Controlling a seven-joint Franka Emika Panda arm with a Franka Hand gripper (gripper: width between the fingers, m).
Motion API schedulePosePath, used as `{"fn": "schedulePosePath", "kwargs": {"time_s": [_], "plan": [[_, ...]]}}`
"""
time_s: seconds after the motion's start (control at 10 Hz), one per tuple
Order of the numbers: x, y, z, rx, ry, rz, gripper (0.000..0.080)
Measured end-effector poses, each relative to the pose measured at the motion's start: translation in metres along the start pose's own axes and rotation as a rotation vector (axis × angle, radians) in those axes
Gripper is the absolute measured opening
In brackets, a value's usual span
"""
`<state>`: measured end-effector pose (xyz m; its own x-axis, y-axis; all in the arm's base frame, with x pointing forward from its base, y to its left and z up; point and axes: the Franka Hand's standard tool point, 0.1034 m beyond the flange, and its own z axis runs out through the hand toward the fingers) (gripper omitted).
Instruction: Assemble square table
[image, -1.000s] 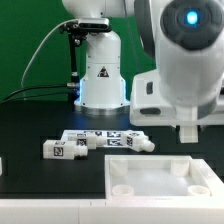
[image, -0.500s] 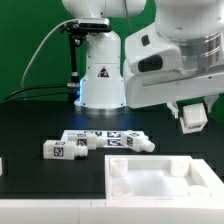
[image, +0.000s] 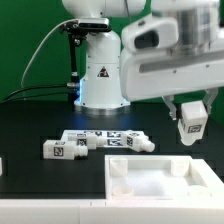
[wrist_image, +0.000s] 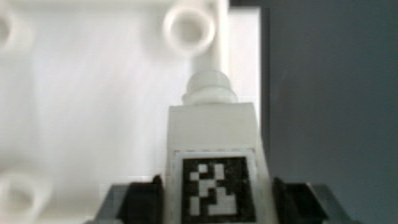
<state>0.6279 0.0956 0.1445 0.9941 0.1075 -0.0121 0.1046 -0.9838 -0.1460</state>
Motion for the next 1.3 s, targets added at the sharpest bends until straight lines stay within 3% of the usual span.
{"fn": "schedulePosePath", "kwargs": {"time_s": [0.5, 0.8, 0.9, 1.3], "plan": [[0.013, 0.008, 0.005, -0.044, 0.327, 0.003, 0.0284], [0.010, 0.001, 0.027, -0.087, 0.521, -0.059, 0.0284], [0.006, 0.002, 0.037, -0.094, 0.503, -0.077, 0.0284], [0.000, -0.002, 0.050, -0.099, 0.494, -0.102, 0.0284]]}}
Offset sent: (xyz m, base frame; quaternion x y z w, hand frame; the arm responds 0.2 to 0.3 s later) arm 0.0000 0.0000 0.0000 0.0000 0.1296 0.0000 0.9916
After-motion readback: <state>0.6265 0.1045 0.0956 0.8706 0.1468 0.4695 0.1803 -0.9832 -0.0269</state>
